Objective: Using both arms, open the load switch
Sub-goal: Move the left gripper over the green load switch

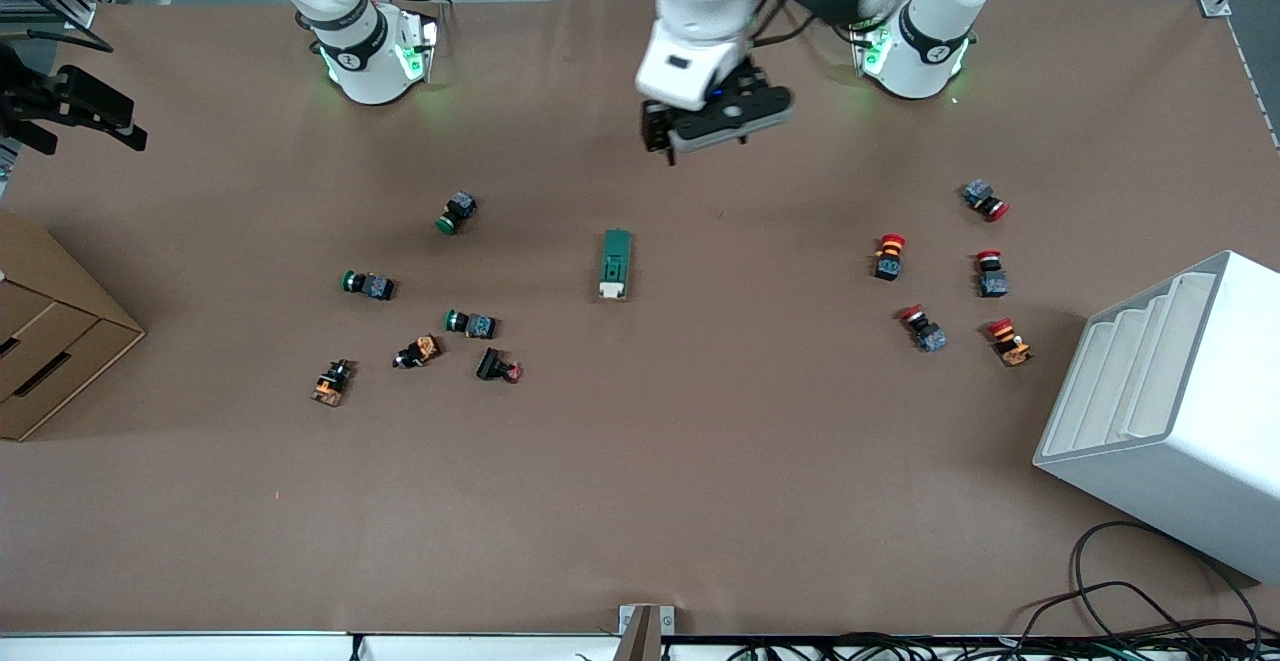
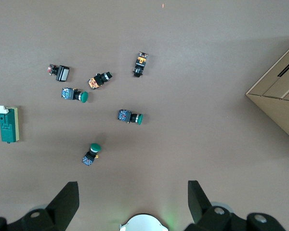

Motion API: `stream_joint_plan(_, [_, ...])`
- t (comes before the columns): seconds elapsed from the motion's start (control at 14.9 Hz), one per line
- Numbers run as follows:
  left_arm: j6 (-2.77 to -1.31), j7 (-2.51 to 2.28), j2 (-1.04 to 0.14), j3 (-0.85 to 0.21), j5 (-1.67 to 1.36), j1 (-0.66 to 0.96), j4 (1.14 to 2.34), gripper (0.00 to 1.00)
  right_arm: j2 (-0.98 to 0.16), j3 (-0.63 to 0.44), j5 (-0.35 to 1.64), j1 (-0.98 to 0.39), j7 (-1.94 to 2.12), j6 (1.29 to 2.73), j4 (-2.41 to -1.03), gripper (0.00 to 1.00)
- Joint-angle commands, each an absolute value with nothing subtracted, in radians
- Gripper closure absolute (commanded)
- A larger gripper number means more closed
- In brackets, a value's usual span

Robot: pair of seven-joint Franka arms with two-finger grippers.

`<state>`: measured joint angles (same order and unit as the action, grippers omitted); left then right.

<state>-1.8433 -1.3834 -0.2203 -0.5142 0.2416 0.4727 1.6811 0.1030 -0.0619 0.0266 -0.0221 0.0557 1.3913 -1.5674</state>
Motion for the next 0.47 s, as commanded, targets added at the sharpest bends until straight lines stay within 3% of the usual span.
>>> stream_joint_plan(0.0, [-1.936,-1.648,-0.371,-0.511,0.4,0.586,1.661,0.0,0.133,-0.058,0.032,-0.018,0.054,1.394,-1.603,0.0])
stream_joint_plan(0.4, [-2.016,-2.014,-0.603,-0.511,0.754,0.744,1.658,0.0,0.133,-0.058,0.031,-0.018,0.055,1.394,-1.603,0.0])
